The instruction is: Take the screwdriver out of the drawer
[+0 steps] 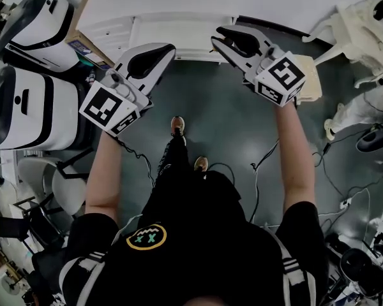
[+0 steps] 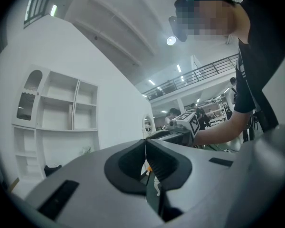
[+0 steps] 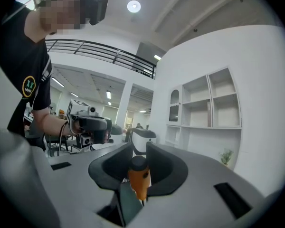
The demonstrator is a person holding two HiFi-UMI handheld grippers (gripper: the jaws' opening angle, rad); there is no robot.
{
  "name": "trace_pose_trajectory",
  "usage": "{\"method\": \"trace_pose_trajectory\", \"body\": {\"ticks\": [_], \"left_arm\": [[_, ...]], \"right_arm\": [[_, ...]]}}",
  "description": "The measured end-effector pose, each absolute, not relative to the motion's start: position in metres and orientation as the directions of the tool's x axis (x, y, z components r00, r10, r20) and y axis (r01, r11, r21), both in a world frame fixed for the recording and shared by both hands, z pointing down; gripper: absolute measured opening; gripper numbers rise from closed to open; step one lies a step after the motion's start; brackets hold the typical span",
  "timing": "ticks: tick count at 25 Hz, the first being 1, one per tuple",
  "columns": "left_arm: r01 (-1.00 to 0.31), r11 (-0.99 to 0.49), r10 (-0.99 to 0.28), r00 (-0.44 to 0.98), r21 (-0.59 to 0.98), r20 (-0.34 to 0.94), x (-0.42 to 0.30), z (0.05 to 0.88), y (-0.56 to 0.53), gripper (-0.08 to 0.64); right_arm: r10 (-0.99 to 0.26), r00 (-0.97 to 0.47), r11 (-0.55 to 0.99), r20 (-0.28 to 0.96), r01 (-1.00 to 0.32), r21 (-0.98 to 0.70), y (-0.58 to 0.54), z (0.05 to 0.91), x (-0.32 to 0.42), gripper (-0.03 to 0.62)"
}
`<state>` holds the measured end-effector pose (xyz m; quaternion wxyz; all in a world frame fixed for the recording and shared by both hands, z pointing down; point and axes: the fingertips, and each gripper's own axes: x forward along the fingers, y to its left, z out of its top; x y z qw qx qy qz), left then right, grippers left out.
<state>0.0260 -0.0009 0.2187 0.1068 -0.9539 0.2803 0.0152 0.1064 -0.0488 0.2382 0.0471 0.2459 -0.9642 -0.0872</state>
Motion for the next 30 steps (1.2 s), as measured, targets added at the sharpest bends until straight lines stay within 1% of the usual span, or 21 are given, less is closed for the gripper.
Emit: {"method": "trace_pose_trajectory", "body": {"ticks": [5, 12, 30], "left_arm": [[-0.539, -0.817, -0.535, 0.841, -0.205, -0.08, 0.039, 0.211, 0.028, 0.02], [-0.528, -0.817, -0.524, 0.848, -0.232, -0.084, 0.034, 0.195, 0.042, 0.02], [-0.483, -0.847, -0.476, 0.875, -0.222, -0.089, -0.018, 0.189, 0.035, 0.02]], "right_arm": [[-0.467, -0.884, 0.87, 0.014, -0.457, 0.183, -0.007, 0.222, 0.116, 0.115], [-0.462, -0.886, 0.87, -0.03, -0.46, 0.177, 0.025, 0.203, 0.112, 0.115], [-0.491, -0.867, 0.853, -0.086, -0.498, 0.154, 0.035, 0.187, 0.056, 0.114]]}}
